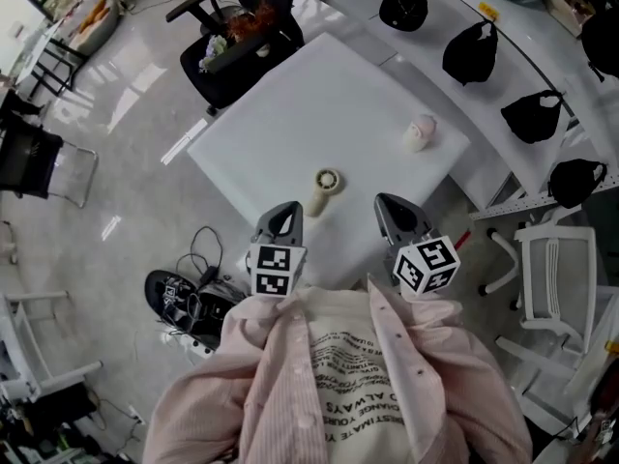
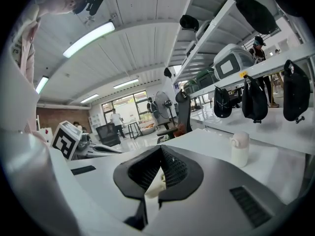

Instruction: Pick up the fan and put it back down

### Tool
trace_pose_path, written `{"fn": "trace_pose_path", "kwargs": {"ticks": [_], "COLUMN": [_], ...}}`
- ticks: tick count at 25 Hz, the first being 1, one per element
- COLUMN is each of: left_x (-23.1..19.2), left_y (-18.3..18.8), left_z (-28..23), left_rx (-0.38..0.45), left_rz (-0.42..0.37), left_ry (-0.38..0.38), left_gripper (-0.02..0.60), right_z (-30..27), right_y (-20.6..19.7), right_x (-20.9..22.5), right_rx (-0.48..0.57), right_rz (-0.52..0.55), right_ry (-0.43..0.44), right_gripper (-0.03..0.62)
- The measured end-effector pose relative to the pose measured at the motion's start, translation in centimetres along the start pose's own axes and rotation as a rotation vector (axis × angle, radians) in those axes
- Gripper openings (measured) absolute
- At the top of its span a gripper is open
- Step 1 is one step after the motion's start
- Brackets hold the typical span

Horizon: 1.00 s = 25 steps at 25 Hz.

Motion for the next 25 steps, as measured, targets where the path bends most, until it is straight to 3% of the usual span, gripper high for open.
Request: {"fn": "trace_pose_path", "kwargs": {"ticks": [8, 17, 25], "left_x": [-0.4, -1.3, -2.7], "left_y": [3.1, 6.1, 7.8], "left_z": [3.6, 5.9, 7.0], "left_rx": [0.161, 0.289, 0.39], "left_rz": [0.042, 0.054, 0.04], "left_ry": [-0.06, -0.098, -0.069], "left_gripper": [0.002, 0.002, 0.002], "right_z": [0.6, 0.5, 0.9], "right_y": [2.4, 6.3, 8.7], "right_x": [-0.3, -0.2, 0.5], "right_rx": [0.083, 0.199, 0.279], "right_rz": [-0.003, 0.031, 0.031], "right_ry": [0.001, 0.001, -0.023], "right_gripper": [0.0, 0.0, 0.0]}}
Point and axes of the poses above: the fingertips, and each gripper's own axes: z backward along the fingers, x to its right, y out of its top, the point moved 8 cm from there along z, backward along the fingers, and after that the axes turned 13 degrees about z, right-handed, at the moved point
